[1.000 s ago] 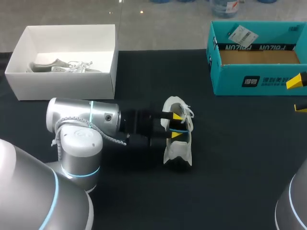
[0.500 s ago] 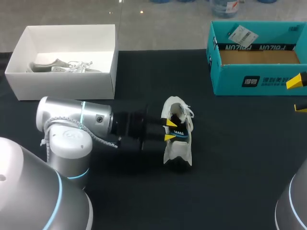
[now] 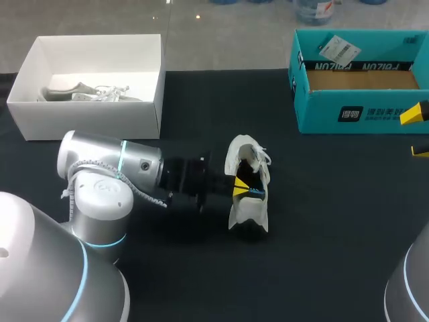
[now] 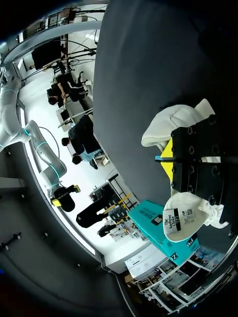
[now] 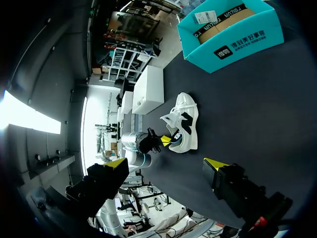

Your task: Take the shoe out of the shoebox, open the shoe tongue, remove and reinsert the insole, then place the shoe into the shoebox

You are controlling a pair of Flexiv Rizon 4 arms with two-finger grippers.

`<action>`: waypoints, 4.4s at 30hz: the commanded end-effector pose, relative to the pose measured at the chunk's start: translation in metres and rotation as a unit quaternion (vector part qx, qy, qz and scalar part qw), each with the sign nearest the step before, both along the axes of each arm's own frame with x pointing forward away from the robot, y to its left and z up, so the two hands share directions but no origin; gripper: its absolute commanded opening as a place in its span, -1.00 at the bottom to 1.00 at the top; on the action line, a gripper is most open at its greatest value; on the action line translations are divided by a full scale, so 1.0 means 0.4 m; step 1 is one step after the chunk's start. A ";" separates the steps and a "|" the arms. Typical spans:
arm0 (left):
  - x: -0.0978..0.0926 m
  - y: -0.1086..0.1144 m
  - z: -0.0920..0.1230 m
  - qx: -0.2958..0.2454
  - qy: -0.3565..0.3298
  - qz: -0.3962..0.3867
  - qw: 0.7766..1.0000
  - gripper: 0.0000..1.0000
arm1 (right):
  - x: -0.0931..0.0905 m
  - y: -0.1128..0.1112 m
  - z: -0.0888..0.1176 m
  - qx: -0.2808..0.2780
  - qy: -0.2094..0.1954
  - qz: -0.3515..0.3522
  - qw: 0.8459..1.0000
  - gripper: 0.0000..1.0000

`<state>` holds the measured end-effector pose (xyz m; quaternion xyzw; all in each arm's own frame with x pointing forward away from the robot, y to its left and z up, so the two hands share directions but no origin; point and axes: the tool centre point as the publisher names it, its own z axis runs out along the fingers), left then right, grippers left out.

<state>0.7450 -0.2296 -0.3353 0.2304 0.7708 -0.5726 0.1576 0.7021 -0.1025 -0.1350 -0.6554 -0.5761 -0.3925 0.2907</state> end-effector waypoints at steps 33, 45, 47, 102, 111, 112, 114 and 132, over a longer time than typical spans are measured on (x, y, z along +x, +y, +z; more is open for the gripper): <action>0.038 -0.002 0.158 0.099 -0.036 -0.142 0.984 -1.00 | -0.004 0.001 0.000 -0.001 0.000 -0.001 1.000 1.00; 0.054 0.024 0.225 0.204 -0.045 -0.311 0.927 -1.00 | -0.004 0.001 0.000 -0.001 0.000 -0.001 1.000 1.00; 0.045 0.030 0.228 0.217 -0.048 -0.330 0.918 -1.00 | -0.004 0.001 0.000 -0.001 0.000 -0.001 1.000 1.00; 0.046 -0.044 -0.021 0.320 -0.183 -0.472 0.801 -1.00 | -0.004 0.001 0.000 -0.001 0.000 -0.001 1.000 1.00; 0.017 -0.041 -0.089 0.335 -0.186 -0.484 0.787 -1.00 | -0.004 0.001 0.000 -0.001 0.000 -0.001 1.000 1.00; 0.016 -0.040 -0.096 0.336 -0.186 -0.483 0.787 -1.00 | -0.004 0.001 0.000 -0.001 0.000 -0.001 1.000 1.00; 0.011 -0.040 -0.109 0.342 -0.205 -0.476 0.784 -1.00 | -0.004 0.001 0.000 -0.001 0.000 -0.001 1.000 1.00; 0.040 -0.029 -0.055 0.392 -0.292 -0.448 0.749 -1.00 | -0.004 0.001 0.000 -0.001 0.000 -0.001 1.000 1.00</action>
